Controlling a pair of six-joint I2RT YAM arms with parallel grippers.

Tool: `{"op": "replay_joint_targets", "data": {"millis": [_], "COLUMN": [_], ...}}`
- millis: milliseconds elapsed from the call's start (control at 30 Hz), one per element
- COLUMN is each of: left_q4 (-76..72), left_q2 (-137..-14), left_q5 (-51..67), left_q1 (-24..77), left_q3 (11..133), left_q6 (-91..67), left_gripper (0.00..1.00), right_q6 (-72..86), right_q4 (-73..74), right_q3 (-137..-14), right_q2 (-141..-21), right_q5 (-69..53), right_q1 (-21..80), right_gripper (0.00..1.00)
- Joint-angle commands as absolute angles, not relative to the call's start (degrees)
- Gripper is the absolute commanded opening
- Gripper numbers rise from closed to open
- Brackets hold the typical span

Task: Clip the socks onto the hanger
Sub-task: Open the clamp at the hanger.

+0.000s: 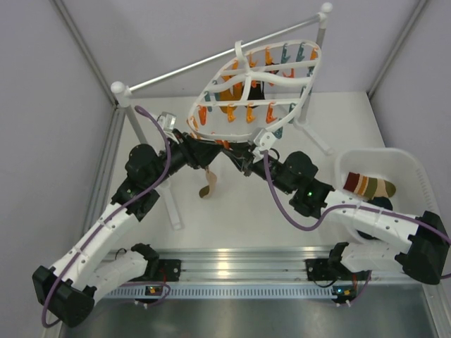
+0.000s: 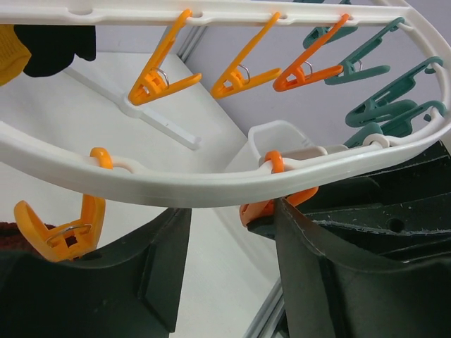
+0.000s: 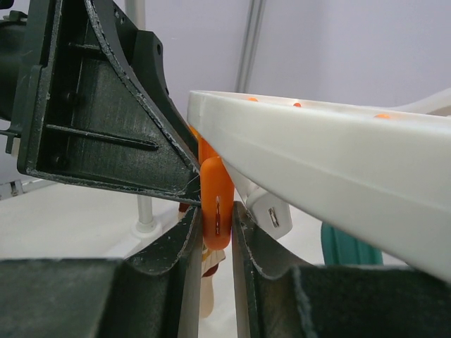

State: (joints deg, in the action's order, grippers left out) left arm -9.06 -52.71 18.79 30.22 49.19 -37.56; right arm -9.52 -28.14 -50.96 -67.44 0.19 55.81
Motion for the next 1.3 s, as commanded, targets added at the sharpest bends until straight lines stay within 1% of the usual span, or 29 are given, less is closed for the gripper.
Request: {"op": "replay_joint_targets", "data": {"millis": [0, 67, 400, 467, 567, 700, 733, 833, 967, 1267], "left_q4": [-10.21, -10.02, -9.49, -10.46, -12.12, -14.24, -14.41, -15.82, -17.05, -20.21], "left_q2": [-50.45, -49.83, -49.13, -49.65, -51.24, -52.99, -53.0, -53.17, -53.26, -53.43], "left_q5": [22.15, 22.41, 21.45, 20.22, 17.41, 14.6, 12.59, 11.52, 12.3, 13.27], "left_q1": [30.67, 30.67, 30.59, 30.59, 30.67, 31.99, 32.43, 33.13, 33.4, 33.66], "left_q3": [47.99, 47.81, 48.25, 48.6, 49.39, 50.88, 51.06, 51.07, 50.8, 49.92], "left_q6": [-36.13, -36.21, -35.77, -35.68, -36.47, -35.86, -35.6, -35.68, -36.91, -36.39], "left_gripper": [0.56, 0.59, 0.62, 0.65, 0.68, 0.73, 0.73, 0.73, 0.71, 0.71], "right_q6": [-10.29, -9.5, -8.26, -8.52, -9.05, -10.28, -10.63, -12.04, -12.57, -12.66], "right_q4": [-30.76, -30.94, -30.15, -29.97, -29.8, -28.92, -28.83, -28.57, -28.13, -26.37], "right_q3": [-51.15, -50.98, -51.42, -51.33, -51.24, -51.94, -52.2, -52.38, -52.3, -52.82], "right_q2": [-66.88, -66.8, -66.62, -66.62, -66.71, -67.23, -67.58, -67.85, -68.29, -68.99], "right_q5": [2.37, 2.37, 1.67, 1.23, 0.7, 2.37, 3.16, 4.74, 6.32, 7.82], "right_q1": [56.51, 56.51, 56.34, 56.34, 56.34, 57.04, 57.13, 58.44, 59.76, 60.82], "right_gripper": [0.0, 0.0, 0.0, 0.0, 0.0, 0.0, 0.0, 0.0, 0.0, 0.0]}}
